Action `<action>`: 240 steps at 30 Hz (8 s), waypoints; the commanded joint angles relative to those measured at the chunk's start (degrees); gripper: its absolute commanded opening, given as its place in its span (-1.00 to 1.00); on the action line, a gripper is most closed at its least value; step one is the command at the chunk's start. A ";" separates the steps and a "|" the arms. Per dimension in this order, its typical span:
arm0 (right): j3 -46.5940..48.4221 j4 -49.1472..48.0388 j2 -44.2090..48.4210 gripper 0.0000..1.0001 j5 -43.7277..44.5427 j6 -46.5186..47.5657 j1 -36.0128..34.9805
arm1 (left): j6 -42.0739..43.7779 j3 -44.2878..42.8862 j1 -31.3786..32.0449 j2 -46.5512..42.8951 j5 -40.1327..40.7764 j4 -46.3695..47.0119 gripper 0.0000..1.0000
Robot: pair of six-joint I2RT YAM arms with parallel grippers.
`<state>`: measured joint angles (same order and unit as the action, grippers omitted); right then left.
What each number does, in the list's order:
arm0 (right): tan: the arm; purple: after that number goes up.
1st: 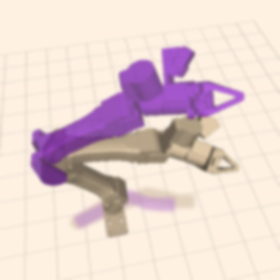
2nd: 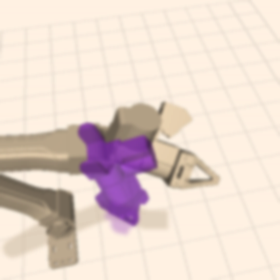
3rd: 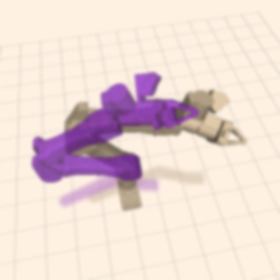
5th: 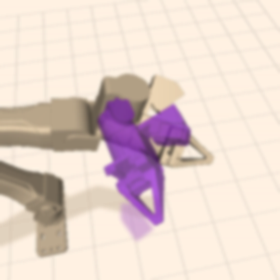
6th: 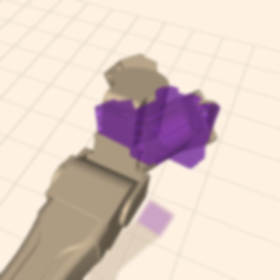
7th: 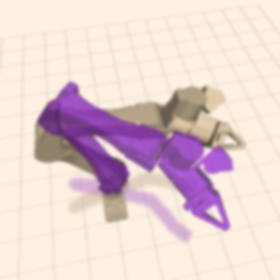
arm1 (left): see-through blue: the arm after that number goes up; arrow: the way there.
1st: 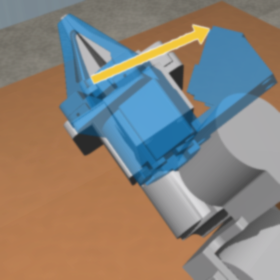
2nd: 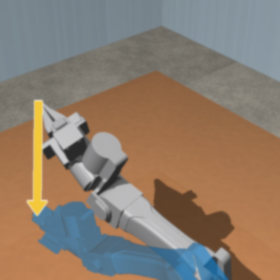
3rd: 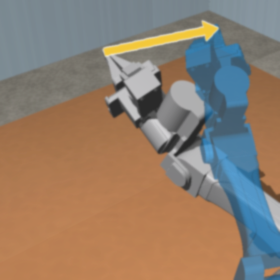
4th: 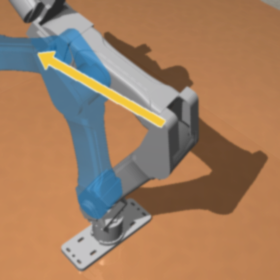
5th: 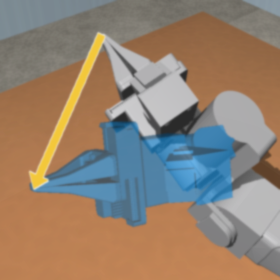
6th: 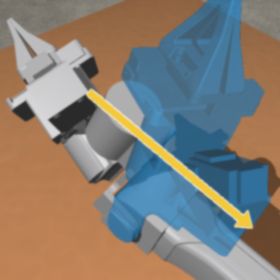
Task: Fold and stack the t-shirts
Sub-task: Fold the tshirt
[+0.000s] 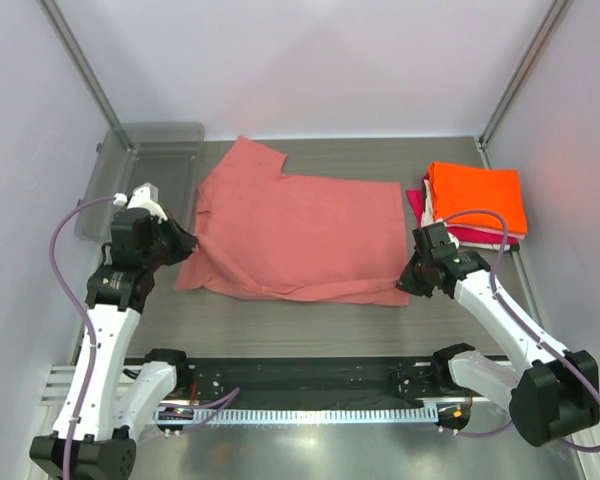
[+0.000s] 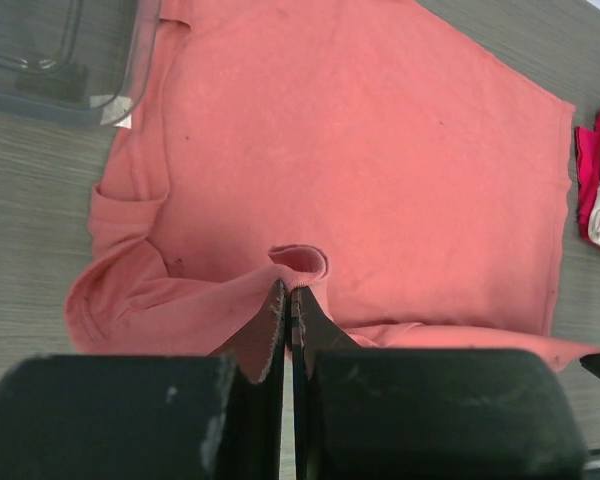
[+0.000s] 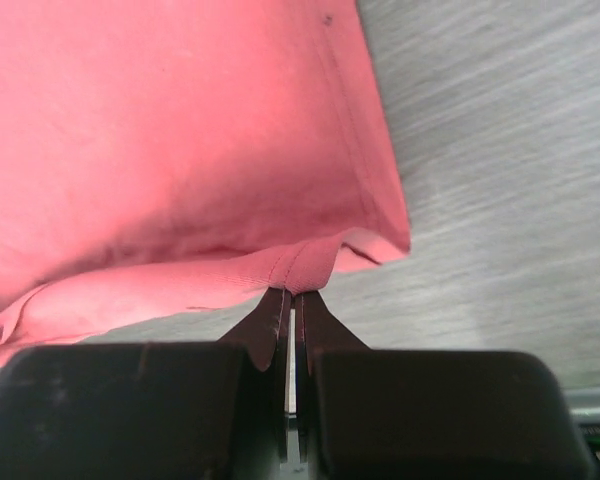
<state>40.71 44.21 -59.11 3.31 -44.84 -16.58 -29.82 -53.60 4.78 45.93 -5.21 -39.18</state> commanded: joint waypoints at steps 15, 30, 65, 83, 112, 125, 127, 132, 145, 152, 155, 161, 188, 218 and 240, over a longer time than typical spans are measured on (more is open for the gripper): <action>4.29 -5.53 -1.45 -0.98 0.82 -7.09 1.11 | 3.10 -11.43 0.15 12.50 4.16 6.48 -0.99; 2.36 -10.89 -2.15 -0.98 4.16 -18.00 5.41 | 1.61 -19.51 0.06 26.13 -1.02 13.16 -1.00; -1.15 -15.03 -1.19 0.58 12.42 -18.09 7.17 | 9.34 -34.38 2.34 47.43 0.71 12.02 0.21; -14.25 -14.31 4.98 0.11 6.62 -18.53 7.09 | -4.54 -16.10 7.79 19.48 14.44 5.43 0.86; -10.04 -14.67 -3.55 -0.91 11.46 -6.05 20.80 | -16.67 16.41 12.63 5.22 16.54 11.66 0.52; -5.29 -13.71 -2.94 -0.09 11.19 3.17 21.06 | -19.22 22.65 12.63 11.63 18.84 24.14 0.28; -4.33 -13.88 -0.92 -0.02 8.92 4.58 21.06 | -20.27 23.54 12.63 13.21 18.48 25.81 0.25; -1.96 -21.25 -0.03 0.06 -6.26 12.21 18.70 | -20.36 25.65 12.63 15.68 18.66 27.75 0.07; 20.54 -47.70 -35.78 0.11 -28.71 11.79 -5.38 | -23.09 29.43 9.64 20.95 19.63 34.51 -0.03; 36.52 -54.22 -55.04 0.11 -36.35 7.49 -9.51 | -24.32 29.43 9.64 23.76 19.27 35.75 -0.37; 41.01 -55.54 -60.41 0.12 -37.50 6.00 -10.92 | -24.84 29.52 9.64 24.12 19.63 35.75 -0.74; 48.66 -55.72 -68.50 0.13 -38.73 4.50 -12.60 | -25.28 30.22 9.64 21.92 19.72 34.61 -1.00; 67.31 -57.21 -82.48 -0.65 -41.72 -2.44 -15.06 | -28.36 34.44 9.64 13.58 16.90 27.58 -1.00; -6.59 -29.37 -1.03 0.12 16.27 -8.05 -10.23 | -36.79 40.59 9.90 -10.59 10.40 21.33 0.04; -23.39 -14.85 20.09 0.35 32.37 -29.42 -9.97 | -44.53 46.40 12.71 4.51 23.58 44.01 -0.73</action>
<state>17.67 29.15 -39.44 29.80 -70.15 -26.57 -73.93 -7.88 17.23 48.62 14.28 0.25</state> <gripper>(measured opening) 0.678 0.170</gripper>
